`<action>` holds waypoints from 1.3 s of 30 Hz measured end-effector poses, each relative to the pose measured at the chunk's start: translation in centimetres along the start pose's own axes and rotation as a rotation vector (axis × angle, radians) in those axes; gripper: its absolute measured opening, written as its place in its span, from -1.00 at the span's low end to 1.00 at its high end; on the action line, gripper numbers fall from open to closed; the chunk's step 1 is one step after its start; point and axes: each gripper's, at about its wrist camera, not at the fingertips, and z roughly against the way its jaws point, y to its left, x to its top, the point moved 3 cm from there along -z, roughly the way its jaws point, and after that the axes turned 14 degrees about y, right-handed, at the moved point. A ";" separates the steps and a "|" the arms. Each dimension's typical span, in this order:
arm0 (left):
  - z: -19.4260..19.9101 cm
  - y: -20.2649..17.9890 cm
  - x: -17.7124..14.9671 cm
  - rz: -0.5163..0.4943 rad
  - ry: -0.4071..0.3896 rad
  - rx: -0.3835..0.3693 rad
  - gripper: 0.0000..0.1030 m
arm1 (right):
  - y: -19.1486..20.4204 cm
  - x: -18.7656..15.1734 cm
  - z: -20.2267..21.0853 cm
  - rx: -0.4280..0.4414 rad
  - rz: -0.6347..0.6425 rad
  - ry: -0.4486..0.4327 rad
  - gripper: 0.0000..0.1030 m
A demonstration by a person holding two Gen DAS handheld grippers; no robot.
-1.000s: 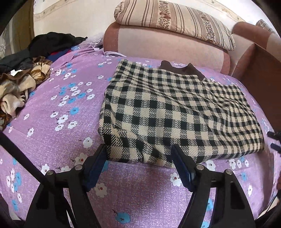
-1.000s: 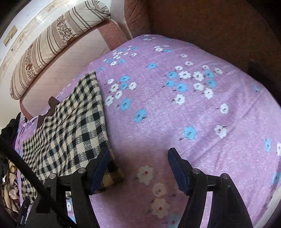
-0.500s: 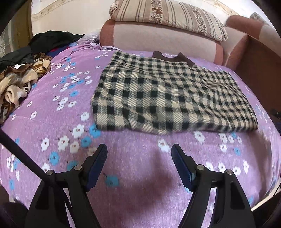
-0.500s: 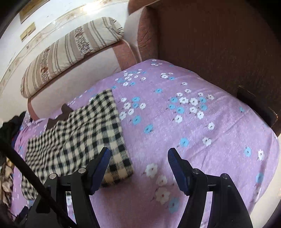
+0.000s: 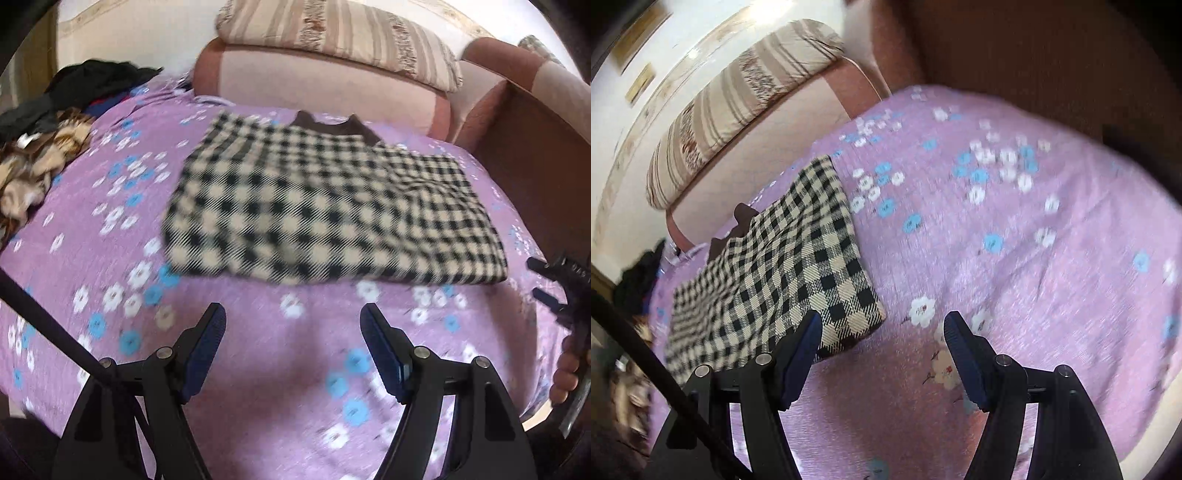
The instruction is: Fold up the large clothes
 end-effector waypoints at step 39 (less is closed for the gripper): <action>-3.6 14.6 8.7 0.256 0.073 -0.015 0.38 | 14.1 3.5 -6.7 -0.060 0.277 -0.015 -0.62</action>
